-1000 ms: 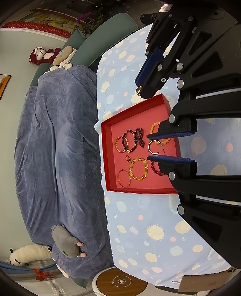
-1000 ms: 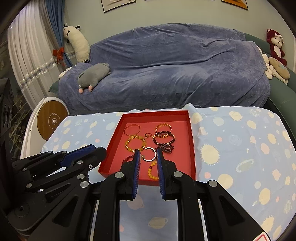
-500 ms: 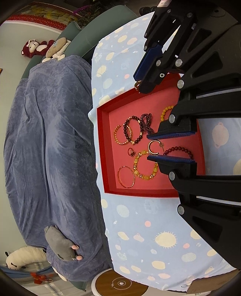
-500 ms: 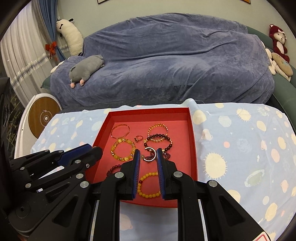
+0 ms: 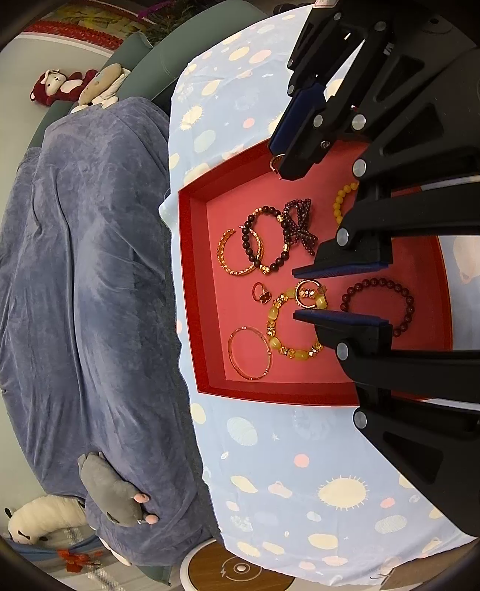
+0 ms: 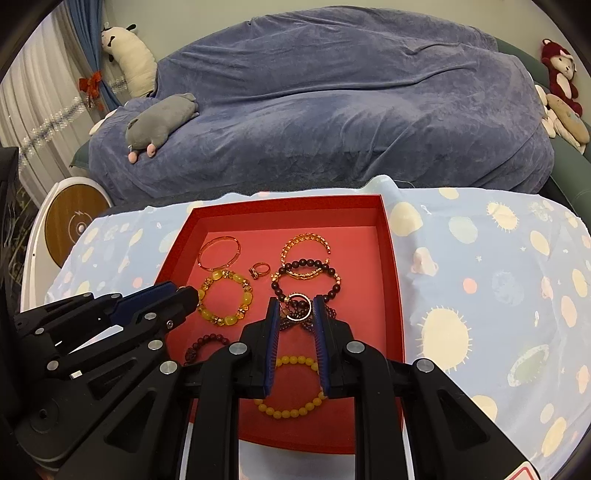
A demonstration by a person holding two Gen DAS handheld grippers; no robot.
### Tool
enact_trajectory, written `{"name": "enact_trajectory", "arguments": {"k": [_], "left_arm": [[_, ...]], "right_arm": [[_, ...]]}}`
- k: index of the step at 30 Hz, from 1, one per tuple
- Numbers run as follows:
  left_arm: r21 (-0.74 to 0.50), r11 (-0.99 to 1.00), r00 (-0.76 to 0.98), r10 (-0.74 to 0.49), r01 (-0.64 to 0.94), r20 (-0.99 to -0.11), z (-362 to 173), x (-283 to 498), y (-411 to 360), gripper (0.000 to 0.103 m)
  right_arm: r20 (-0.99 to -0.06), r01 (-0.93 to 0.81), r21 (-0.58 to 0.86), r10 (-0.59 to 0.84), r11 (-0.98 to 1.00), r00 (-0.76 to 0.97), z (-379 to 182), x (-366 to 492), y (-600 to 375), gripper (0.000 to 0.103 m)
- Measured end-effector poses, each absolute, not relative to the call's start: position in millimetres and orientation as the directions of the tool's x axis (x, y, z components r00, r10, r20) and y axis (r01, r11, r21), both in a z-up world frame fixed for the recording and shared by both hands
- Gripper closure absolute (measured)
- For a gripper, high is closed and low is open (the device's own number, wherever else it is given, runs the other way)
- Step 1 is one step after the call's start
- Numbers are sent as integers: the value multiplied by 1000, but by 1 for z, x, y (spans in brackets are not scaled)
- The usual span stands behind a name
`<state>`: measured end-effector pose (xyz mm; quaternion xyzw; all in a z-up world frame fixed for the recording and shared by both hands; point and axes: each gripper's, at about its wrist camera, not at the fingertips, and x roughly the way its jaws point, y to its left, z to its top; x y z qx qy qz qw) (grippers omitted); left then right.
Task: Organize jewelry
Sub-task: 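Lower the earring into the red box and open the right tool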
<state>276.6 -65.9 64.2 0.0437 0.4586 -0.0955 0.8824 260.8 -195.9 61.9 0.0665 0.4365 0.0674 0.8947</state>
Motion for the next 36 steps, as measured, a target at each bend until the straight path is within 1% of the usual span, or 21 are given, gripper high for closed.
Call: {"name": "enact_trajectory", "arguments": {"k": [9, 20, 21, 22, 24, 36], "left_arm": [[-6, 979, 537, -116, 203, -836, 48, 286, -67, 86], [2, 982, 536, -101, 188, -838, 43, 289, -66, 85], [6, 982, 539, -97, 187, -836, 43, 289, -66, 83], [11, 982, 543, -94, 186, -835, 43, 289, -67, 75], [27, 984, 555, -75, 173, -829, 44, 288, -66, 64], [30, 984, 560, -74, 175, -825, 50, 285, -65, 62]], "right_arm": [[-793, -53, 170, 169, 984, 585, 47, 271, -195, 86], [-803, -50, 168, 166, 985, 572, 41, 275, -194, 85], [-803, -48, 167, 164, 985, 573, 41, 275, -194, 85], [-801, -47, 167, 163, 985, 576, 41, 275, -194, 85], [-801, -40, 164, 157, 986, 578, 41, 275, -194, 83], [-797, -28, 159, 145, 987, 586, 49, 268, -195, 83]]}}
